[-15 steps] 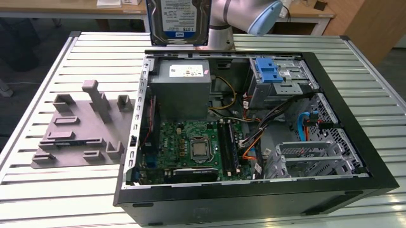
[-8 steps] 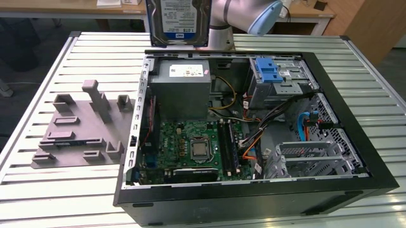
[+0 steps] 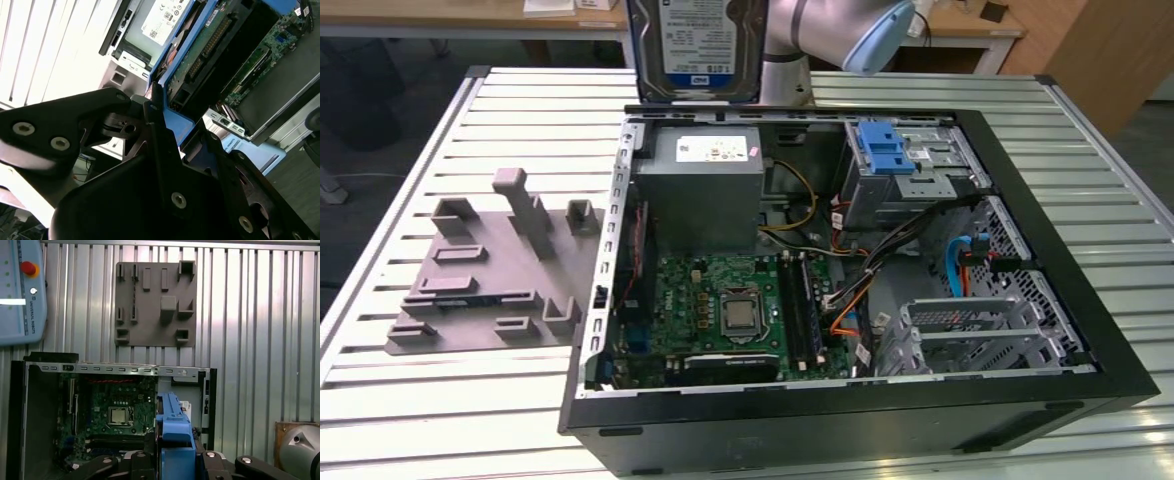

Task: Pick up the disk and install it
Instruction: 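Pick up the disk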

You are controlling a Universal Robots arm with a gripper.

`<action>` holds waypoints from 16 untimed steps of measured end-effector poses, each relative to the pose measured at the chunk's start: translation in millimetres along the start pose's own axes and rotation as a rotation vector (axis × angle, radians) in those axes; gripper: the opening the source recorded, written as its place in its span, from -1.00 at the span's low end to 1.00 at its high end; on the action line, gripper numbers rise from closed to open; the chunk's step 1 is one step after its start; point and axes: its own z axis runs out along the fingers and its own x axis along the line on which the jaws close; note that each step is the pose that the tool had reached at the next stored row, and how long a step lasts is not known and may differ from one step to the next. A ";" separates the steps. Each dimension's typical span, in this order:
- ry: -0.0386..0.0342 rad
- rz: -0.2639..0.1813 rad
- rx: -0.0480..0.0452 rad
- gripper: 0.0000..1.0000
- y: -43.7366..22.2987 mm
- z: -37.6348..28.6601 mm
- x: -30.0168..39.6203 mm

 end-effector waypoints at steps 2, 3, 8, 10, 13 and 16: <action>0.0000 0.000 0.0000 -0.27 -0.8 0.0 0.3; 0.0001 0.000 -0.0001 -0.27 -1.0 0.2 0.6; 0.0000 0.000 0.0000 -0.27 -1.4 1.4 5.0; 0.0000 0.000 0.0000 -0.27 -1.7 2.1 7.7; -0.0005 0.000 -0.0001 -0.27 -5.8 2.4 9.2; -0.0024 0.000 0.0000 -0.27 -11.8 2.7 9.7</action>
